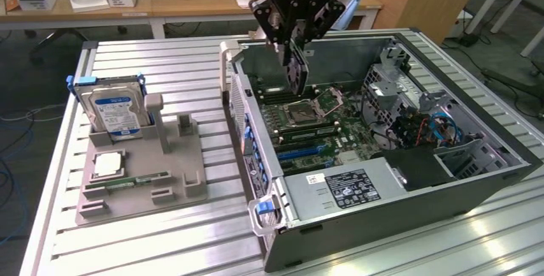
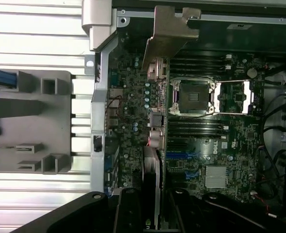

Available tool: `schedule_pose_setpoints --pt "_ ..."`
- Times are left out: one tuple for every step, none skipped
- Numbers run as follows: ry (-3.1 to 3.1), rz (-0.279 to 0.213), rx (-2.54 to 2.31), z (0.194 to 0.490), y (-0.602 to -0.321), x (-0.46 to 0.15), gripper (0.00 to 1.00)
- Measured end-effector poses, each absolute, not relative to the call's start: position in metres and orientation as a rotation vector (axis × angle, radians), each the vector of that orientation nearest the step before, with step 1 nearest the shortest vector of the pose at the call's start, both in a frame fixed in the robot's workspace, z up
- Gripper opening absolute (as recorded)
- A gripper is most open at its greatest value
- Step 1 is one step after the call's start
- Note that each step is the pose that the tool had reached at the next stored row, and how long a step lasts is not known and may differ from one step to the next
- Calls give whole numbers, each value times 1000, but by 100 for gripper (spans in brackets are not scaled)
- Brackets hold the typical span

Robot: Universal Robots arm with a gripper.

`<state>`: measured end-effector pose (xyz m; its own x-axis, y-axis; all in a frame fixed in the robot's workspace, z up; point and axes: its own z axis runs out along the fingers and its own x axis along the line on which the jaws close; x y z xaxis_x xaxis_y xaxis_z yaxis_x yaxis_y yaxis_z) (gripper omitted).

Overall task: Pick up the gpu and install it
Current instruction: 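Pick up the gpu and move the gpu toward the slot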

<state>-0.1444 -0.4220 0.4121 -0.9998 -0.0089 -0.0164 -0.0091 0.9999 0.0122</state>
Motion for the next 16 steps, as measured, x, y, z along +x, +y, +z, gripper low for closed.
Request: schedule_pose_setpoints --pt "3125 19 -14 412 -422 -143 27" --pt "3125 19 -14 412 -422 -142 27" --pt "3125 19 -13 412 -422 -140 27" --pt "3125 19 -13 412 -422 -139 27" --pt "3125 19 -13 412 -422 -137 27" --pt "3125 19 -13 412 -422 -136 27" --pt "3125 19 -12 412 -422 -134 27" --pt "3125 19 -12 412 -422 -133 27" --pt "3125 19 -12 412 -422 -132 27" --pt "3125 19 -11 412 -422 -130 27" --pt "3125 19 -11 412 -422 -129 27" --pt "3125 19 -11 412 -422 -128 27" --pt "3125 19 -10 412 -422 -126 27" --pt "3125 19 -10 412 -422 -125 27" --pt "3125 19 -10 412 -422 -123 27" --pt "3125 19 -10 412 -422 -122 27"
